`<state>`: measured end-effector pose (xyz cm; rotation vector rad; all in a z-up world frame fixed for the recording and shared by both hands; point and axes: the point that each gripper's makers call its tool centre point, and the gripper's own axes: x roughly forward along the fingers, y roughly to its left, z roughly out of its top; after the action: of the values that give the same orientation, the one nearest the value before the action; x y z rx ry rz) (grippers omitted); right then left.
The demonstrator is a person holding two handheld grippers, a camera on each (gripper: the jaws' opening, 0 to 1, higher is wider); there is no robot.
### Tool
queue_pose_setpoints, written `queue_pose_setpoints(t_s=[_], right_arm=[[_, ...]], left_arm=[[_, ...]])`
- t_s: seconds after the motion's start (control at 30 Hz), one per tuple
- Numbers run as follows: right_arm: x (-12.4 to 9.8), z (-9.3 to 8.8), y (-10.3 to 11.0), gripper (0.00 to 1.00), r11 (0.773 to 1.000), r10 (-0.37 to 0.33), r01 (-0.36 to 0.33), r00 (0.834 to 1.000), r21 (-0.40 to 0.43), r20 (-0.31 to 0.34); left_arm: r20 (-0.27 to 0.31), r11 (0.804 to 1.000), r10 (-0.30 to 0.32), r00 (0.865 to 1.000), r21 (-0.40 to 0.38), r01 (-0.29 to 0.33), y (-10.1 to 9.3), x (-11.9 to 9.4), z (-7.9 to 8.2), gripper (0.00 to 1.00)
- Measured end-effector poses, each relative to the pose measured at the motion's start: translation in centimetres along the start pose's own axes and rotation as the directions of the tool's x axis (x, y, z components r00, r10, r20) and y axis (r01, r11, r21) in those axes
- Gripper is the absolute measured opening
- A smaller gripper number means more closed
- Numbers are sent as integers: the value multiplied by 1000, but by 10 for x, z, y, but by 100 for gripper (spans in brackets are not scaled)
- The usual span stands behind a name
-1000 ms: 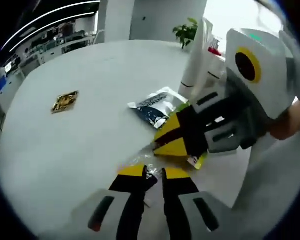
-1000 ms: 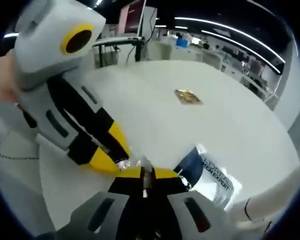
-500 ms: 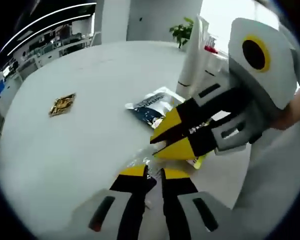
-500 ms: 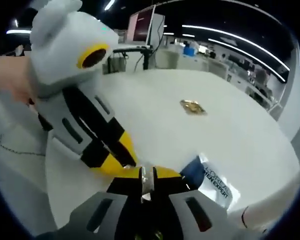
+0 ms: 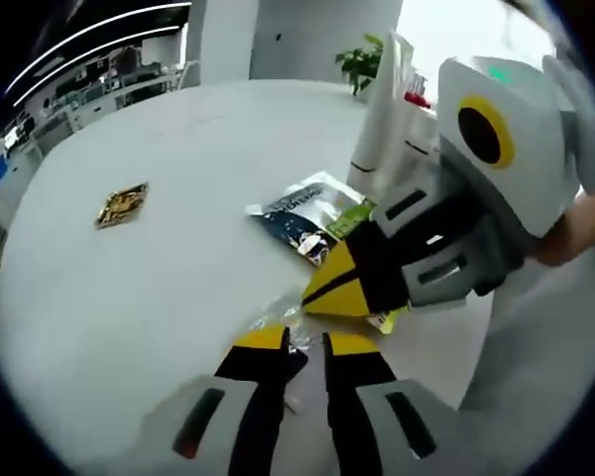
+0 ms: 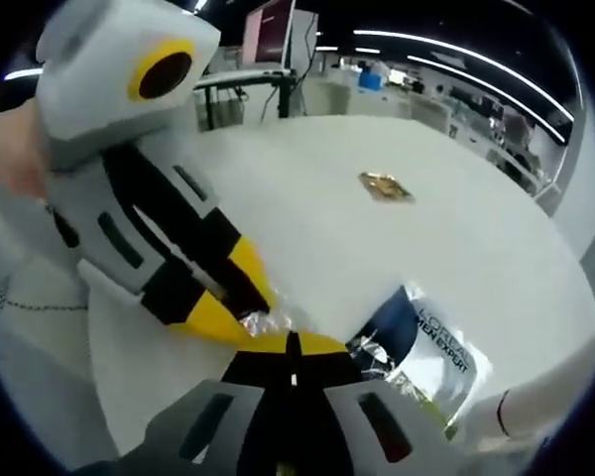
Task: Arrange the skincare products in the storage area until every visible bottle or jar stands upright without overlapping.
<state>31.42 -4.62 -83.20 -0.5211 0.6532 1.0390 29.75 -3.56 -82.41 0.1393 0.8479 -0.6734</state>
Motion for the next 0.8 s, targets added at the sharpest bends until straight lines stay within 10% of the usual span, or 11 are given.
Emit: queue_pose_setpoints(t_s=[0.33, 0.8], right_arm=[[-2, -1, 4, 1, 1000, -4, 4, 1000, -10, -8], [-3, -2, 4, 1, 999, -18, 17, 1000, -36, -21]], left_arm=[[-19, 992, 123, 992, -22, -124, 30, -14, -7, 16], [-35, 994, 107, 994, -25, -108, 27, -11, -11, 16]])
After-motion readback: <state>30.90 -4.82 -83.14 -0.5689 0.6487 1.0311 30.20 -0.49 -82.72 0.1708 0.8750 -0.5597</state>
